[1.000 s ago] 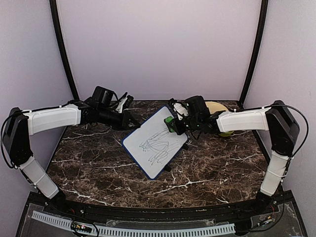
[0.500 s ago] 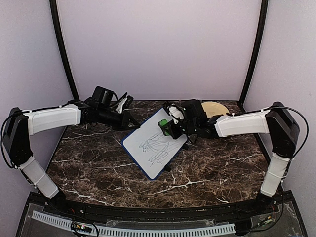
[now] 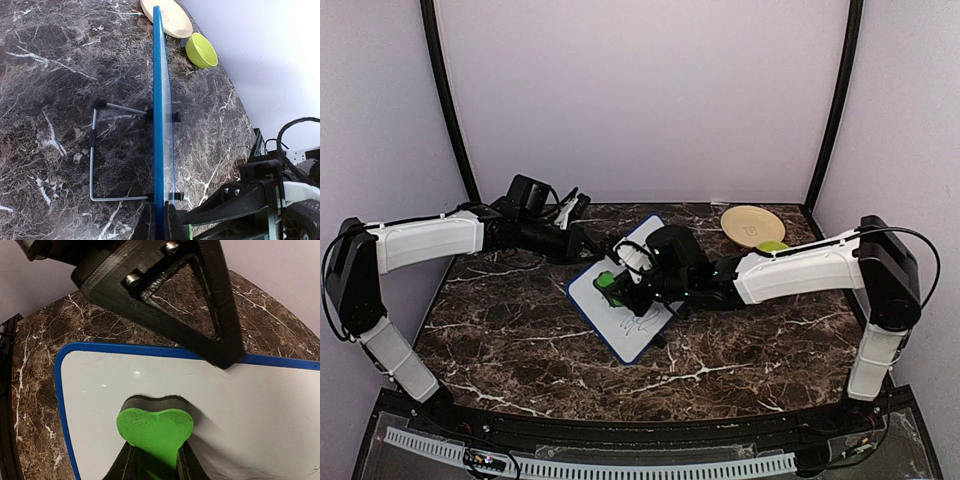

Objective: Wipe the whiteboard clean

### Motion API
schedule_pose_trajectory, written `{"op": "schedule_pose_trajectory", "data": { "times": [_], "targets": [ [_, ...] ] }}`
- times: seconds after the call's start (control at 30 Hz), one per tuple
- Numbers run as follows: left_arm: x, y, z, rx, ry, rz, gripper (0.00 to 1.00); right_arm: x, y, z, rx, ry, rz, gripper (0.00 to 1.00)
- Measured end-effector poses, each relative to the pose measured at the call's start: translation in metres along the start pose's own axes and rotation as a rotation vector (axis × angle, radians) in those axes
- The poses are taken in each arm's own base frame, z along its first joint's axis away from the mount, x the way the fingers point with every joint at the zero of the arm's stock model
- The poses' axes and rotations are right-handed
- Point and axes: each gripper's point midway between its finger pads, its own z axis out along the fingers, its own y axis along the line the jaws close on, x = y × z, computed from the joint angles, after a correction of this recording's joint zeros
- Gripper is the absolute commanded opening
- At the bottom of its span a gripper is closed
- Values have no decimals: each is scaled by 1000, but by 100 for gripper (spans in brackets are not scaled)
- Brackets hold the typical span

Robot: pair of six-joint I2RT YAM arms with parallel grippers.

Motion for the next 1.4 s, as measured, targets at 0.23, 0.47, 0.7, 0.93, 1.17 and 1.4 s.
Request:
{"op": "schedule_pose_trajectory", "data": {
  "times": [0.23, 0.47, 0.7, 0.93, 1.17, 1.4],
  "targets": [
    [0, 0, 0, -1, -1, 4, 0, 1, 11, 2, -8, 3, -18, 3],
    [-1, 0, 0, -2, -2, 6, 0, 1, 2, 2, 35, 2, -16, 3],
    [-3, 2, 2, -4, -10, 12, 0, 1, -46, -5, 127, -1, 24, 3],
    [-3, 3, 2, -7, -10, 10, 0, 8, -114, -18, 244, -5, 77, 3],
    [-3, 2, 2, -5, -10, 10, 0, 25, -160, -30, 312, 4, 126, 3],
    [-5, 1, 3, -4, -10, 7, 0, 35, -170, -34, 319, -12, 150, 2]
  ]
}}
